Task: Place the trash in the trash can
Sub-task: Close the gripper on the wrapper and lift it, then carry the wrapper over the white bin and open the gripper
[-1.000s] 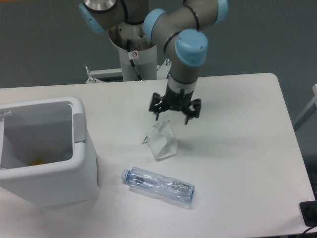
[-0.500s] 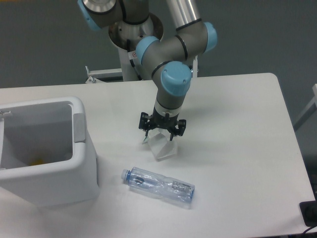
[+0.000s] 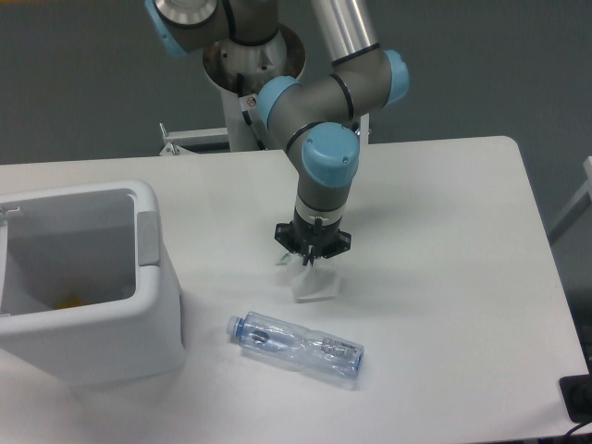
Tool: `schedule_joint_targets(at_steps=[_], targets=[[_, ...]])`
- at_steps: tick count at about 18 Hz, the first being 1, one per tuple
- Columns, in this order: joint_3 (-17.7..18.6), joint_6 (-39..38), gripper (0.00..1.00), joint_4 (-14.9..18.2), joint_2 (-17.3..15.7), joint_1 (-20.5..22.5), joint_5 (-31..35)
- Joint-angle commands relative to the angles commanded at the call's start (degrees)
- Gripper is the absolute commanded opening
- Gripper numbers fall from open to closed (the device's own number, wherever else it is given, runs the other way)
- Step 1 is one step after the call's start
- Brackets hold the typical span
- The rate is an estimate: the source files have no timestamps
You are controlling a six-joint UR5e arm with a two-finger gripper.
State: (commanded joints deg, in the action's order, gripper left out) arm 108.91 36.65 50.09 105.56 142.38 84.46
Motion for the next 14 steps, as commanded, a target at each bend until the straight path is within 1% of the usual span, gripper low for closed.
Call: schedule_joint_targets(at_steps=[2,3,4,5,6,7,10,12,13,14], targets=[[-1.3,0.9,0.0,1.4,-2.6,2.4,-0.5],[-3.4,2.0,0.0,2.2,-4.7,3.7,-1.7],[-5.7,1.3,0.0,2.3,-6.6,5.1,-7.0],[-7.4,-1.5,0.0,2.2,-8.8,7.3,-14.5],[-8.3,-5.6,0.0,1.9,-10.1,8.4,-18.5],[-10.3,-13.4,0.0,1.3,-12.0,9.0,-22.5],[-15.9,-27.1,0.0,1.3,-14.8,8.2,-23.6],[-18.5,-34.5,0.0,1.0,-15.8,6.5,-23.7],[-19.9,-38.0,0.0,1.0,-16.4,3.8,-23.7],[-20.1,-39.8,0.0,1.0,-17.7,0.4,-23.7]])
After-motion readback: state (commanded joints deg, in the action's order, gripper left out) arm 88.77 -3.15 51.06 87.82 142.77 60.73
